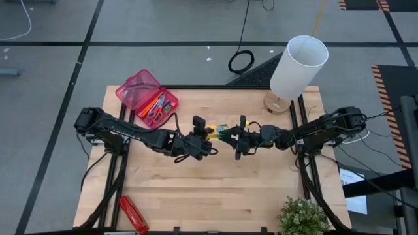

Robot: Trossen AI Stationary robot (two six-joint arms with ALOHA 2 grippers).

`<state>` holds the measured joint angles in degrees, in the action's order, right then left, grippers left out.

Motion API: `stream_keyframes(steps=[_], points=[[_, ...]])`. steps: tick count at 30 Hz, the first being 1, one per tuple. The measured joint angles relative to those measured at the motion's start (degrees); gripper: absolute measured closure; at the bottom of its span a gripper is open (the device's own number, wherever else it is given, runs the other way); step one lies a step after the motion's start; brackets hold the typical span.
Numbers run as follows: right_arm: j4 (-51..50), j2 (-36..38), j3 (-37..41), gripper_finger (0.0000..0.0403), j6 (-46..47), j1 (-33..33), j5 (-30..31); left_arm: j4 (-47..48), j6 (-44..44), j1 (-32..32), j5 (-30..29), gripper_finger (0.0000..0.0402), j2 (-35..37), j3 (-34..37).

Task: Pack school essentials
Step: Put the crayon box into the pink supply box

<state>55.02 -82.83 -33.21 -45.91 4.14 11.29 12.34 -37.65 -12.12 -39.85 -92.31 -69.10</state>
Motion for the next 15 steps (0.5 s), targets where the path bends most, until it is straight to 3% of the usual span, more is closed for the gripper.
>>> stream_keyframes(steps=[5,15], points=[[0.2,0.0,0.0,0.0264,0.2,0.4,0.6,0.1,0.2,0.0,-0.2,0.0323,0.0,0.0],[1.9,0.0,0.0,0.0137,2.3,0.8,2.5,3.0,2.2,0.0,-3.7,0.0323,0.2,0.0]])
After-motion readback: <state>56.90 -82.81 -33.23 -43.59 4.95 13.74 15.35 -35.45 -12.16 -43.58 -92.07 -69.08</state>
